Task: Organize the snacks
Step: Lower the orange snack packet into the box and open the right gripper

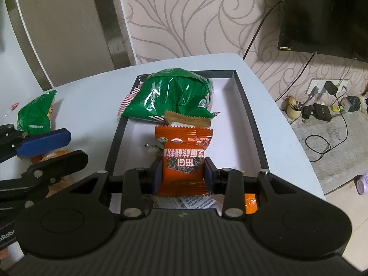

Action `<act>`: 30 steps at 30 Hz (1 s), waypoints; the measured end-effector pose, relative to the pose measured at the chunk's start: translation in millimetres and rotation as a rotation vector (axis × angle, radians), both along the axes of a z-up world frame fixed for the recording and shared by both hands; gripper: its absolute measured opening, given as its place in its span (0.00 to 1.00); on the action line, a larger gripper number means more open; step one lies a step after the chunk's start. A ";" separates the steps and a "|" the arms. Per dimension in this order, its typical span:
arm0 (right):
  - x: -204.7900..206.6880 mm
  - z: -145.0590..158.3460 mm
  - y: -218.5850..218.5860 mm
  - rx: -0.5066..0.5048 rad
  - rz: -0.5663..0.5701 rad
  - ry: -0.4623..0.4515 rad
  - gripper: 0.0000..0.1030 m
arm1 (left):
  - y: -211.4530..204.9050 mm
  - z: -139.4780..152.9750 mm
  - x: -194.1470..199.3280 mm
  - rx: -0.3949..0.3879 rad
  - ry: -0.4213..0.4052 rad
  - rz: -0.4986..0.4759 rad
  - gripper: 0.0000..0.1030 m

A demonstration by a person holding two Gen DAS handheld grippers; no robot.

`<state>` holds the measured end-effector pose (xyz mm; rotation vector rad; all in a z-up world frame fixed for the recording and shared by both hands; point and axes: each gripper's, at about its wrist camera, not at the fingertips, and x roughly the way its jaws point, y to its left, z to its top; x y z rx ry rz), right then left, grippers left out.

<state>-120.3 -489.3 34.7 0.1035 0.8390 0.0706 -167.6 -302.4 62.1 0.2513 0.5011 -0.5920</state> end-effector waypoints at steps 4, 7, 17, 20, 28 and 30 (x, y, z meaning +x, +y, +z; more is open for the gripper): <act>-0.8 1.7 2.4 -0.025 0.010 -0.011 0.41 | -0.6 0.2 -3.6 0.000 0.000 -0.006 0.31; -2.1 6.3 3.0 -0.036 0.016 -0.018 0.41 | -1.0 0.5 -6.5 0.000 -0.002 -0.011 0.31; -16.9 12.2 3.7 -0.033 0.021 -0.015 0.68 | 1.4 -5.1 -18.4 -0.012 0.011 -0.019 0.31; -25.8 17.8 3.6 -0.022 0.020 -0.031 0.69 | 7.7 -8.1 -27.0 -0.021 0.022 -0.029 0.31; -66.3 34.7 16.0 -0.006 0.047 -0.102 0.69 | 48.2 -20.2 -58.4 0.014 -0.003 -0.047 0.31; -74.9 40.7 23.1 0.005 0.066 -0.135 0.69 | 60.2 -25.5 -60.5 0.027 0.004 -0.026 0.31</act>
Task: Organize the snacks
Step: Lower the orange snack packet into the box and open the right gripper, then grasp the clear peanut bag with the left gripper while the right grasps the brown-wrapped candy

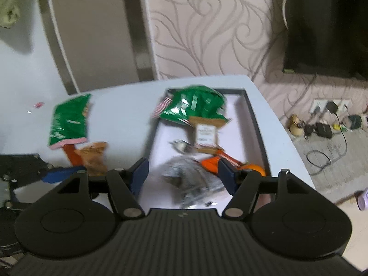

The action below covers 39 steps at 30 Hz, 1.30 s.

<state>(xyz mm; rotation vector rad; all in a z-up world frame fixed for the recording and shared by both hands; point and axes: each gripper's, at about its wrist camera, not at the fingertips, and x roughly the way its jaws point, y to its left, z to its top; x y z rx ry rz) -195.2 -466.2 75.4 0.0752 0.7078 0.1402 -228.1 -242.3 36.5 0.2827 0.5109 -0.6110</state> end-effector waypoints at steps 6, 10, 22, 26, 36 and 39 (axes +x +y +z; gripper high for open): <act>-4.5 0.1 50.0 0.005 0.186 0.003 0.61 | 24.5 -4.5 4.4 -0.008 0.029 0.084 0.31; 6.7 -21.2 88.0 -0.097 0.254 0.069 0.50 | 37.1 -1.5 3.8 -0.005 0.012 0.108 0.31; 41.5 -61.5 121.4 -0.254 0.204 0.151 0.30 | 59.5 2.6 12.9 -0.007 0.003 0.140 0.31; 42.4 -65.5 115.3 -0.205 0.185 0.143 0.26 | 57.0 -0.4 21.0 -0.007 0.011 0.127 0.32; 3.2 -61.4 107.1 -0.117 0.180 0.188 0.26 | 28.5 -5.3 54.1 0.009 -0.073 0.084 0.76; -2.0 -60.9 107.6 -0.114 0.184 0.196 0.26 | 17.4 -12.7 69.9 0.022 -0.013 0.052 0.76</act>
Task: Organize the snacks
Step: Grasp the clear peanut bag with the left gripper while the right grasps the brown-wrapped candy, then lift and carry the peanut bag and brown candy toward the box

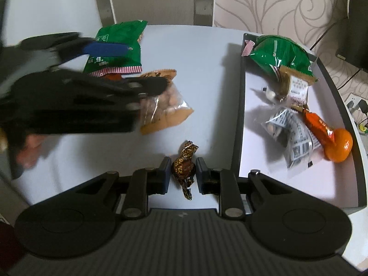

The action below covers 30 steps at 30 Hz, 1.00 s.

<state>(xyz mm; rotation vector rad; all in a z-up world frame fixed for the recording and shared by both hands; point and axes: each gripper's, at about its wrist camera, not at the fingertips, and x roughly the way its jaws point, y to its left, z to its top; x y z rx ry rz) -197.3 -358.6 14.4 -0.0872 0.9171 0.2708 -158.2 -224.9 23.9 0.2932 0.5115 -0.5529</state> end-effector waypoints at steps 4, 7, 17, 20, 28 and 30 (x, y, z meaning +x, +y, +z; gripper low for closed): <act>-1.8 0.8 0.8 -0.010 0.000 0.001 0.26 | -9.0 -14.7 11.0 0.024 0.081 -0.017 0.76; -2.3 0.9 0.9 -0.015 0.003 -0.002 0.26 | -10.2 -20.3 9.0 0.023 0.097 -0.019 0.75; -1.8 1.6 0.6 -0.007 0.004 -0.005 0.26 | -2.9 -16.6 5.3 -0.021 0.095 -0.002 0.58; -2.5 1.8 -0.6 0.001 0.003 -0.004 0.26 | 0.2 -14.7 4.7 -0.032 0.094 0.012 0.56; -8.3 11.1 0.0 0.035 0.017 -0.014 0.26 | 7.2 -3.3 6.0 -0.062 0.081 0.047 0.52; -9.8 13.3 1.1 0.041 0.022 -0.016 0.26 | 8.3 -1.6 6.4 -0.061 0.077 0.052 0.52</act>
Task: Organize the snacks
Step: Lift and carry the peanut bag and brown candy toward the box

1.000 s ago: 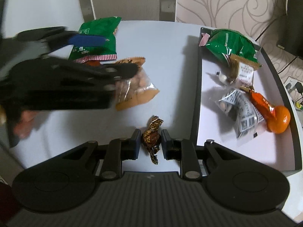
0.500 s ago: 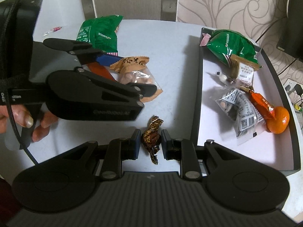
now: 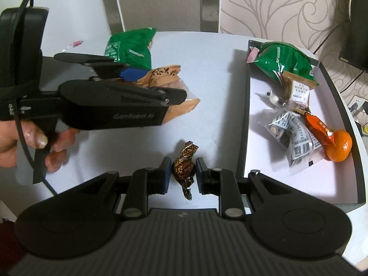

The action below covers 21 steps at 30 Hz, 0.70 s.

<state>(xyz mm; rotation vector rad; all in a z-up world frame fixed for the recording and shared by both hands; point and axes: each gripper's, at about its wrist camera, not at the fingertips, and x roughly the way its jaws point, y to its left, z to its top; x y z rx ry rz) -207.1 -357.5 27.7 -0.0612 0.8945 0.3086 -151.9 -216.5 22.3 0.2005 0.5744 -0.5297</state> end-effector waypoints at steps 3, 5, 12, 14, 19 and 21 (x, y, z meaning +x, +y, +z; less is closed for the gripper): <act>-2.5 2.8 1.5 0.006 0.010 -0.002 0.26 | 1.6 2.7 -1.0 0.001 -0.006 0.008 0.51; -4.0 5.5 2.0 0.012 0.013 -0.005 0.26 | 2.7 5.9 -1.4 0.001 -0.013 0.015 0.51; -10.2 18.9 1.3 0.033 0.018 -0.037 0.26 | 3.2 15.8 -2.5 0.005 -0.039 0.028 0.51; -11.5 22.1 0.9 0.039 0.020 -0.042 0.26 | 2.9 17.5 -2.9 0.006 -0.044 0.030 0.51; -17.3 31.0 0.0 0.052 0.024 -0.058 0.26 | 1.1 21.7 -4.8 0.010 -0.056 0.033 0.51; -19.2 34.3 -1.3 0.058 0.023 -0.067 0.26 | 0.4 23.2 -5.0 0.007 -0.057 0.034 0.51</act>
